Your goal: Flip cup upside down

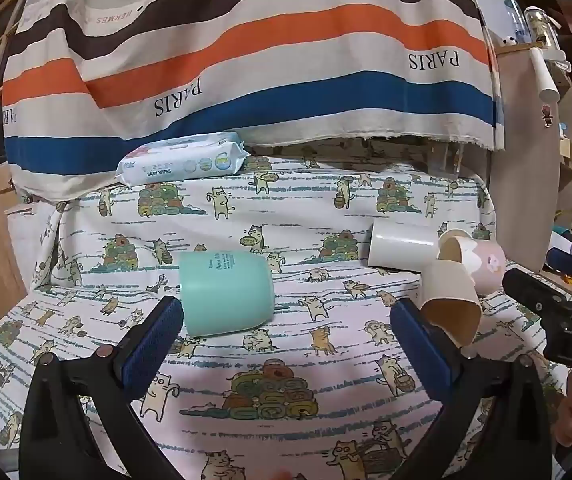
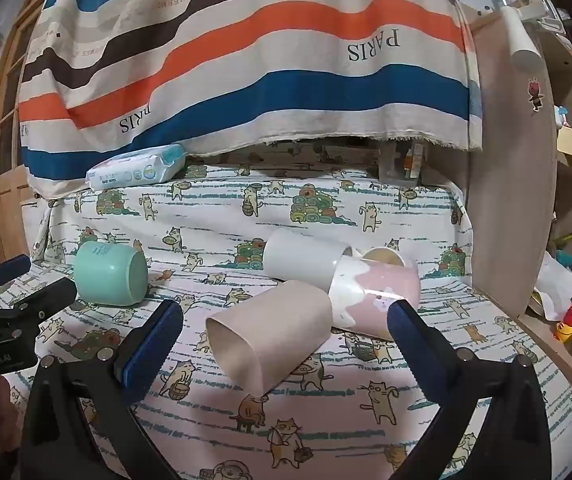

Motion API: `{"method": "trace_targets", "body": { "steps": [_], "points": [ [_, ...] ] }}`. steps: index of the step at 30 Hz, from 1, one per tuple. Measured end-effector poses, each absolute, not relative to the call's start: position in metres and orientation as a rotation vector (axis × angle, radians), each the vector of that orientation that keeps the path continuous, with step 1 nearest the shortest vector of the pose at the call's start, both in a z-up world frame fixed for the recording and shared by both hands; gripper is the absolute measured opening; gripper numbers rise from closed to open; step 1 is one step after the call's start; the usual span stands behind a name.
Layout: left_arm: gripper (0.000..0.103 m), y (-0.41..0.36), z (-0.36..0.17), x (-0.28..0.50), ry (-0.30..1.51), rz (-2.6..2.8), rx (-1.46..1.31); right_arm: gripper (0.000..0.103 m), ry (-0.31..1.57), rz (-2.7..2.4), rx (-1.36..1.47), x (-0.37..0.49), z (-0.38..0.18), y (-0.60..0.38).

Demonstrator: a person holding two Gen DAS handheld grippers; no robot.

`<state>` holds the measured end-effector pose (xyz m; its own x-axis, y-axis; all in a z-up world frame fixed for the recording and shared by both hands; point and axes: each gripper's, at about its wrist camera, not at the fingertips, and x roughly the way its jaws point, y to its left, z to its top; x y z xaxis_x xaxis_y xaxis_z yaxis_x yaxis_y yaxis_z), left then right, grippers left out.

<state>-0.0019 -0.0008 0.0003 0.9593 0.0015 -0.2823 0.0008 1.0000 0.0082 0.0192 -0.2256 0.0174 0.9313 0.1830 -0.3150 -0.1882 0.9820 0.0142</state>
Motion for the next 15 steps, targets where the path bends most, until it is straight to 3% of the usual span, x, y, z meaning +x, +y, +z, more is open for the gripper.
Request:
{"method": "trace_targets", "body": {
  "steps": [15],
  "points": [
    [0.103, 0.0029, -0.0002, 0.0010, 0.306, 0.042, 0.000, 0.103, 0.316, 0.199, -0.025, 0.0158, 0.0167, -0.2229]
  ]
}}
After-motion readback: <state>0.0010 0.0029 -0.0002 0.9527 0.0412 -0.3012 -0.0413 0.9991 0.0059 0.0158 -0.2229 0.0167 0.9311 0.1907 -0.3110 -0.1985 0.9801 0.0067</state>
